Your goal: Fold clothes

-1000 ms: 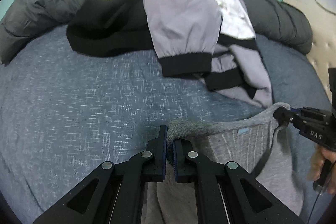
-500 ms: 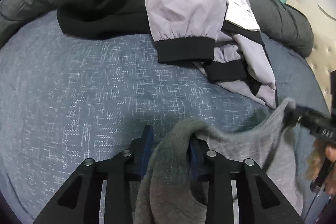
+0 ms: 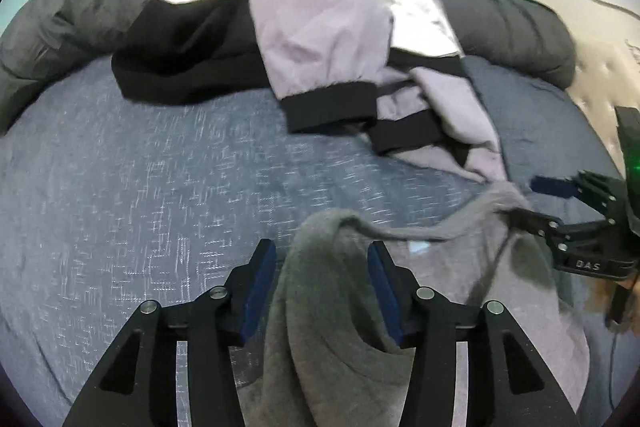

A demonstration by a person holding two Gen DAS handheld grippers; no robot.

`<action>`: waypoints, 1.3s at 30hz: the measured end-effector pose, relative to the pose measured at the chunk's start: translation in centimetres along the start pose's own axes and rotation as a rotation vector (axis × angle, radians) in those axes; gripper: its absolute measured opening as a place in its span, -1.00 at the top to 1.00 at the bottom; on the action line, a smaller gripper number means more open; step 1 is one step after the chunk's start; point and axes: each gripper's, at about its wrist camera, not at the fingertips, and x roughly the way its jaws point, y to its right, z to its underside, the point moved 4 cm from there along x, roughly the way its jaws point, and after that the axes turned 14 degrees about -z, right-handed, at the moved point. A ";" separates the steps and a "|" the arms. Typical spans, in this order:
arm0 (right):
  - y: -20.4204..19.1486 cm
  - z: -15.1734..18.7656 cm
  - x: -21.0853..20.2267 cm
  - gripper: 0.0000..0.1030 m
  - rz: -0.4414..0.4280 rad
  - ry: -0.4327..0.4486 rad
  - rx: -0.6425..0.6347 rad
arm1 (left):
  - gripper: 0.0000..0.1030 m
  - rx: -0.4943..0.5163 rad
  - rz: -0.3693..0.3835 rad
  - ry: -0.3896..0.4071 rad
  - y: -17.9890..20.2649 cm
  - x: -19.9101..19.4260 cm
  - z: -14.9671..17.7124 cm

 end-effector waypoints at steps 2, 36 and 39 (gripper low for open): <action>-0.3 -0.1 -0.7 -0.23 0.006 0.034 -0.019 | -0.02 -0.002 -0.008 0.016 -0.3 -0.7 0.1; 0.5 0.8 3.7 0.40 0.084 -0.044 -0.040 | -0.13 -0.038 -0.033 0.047 -4.3 -0.8 5.6; 0.8 0.9 4.5 0.40 0.061 -0.064 -0.057 | -0.13 -0.044 -0.026 0.043 -4.3 -0.2 5.2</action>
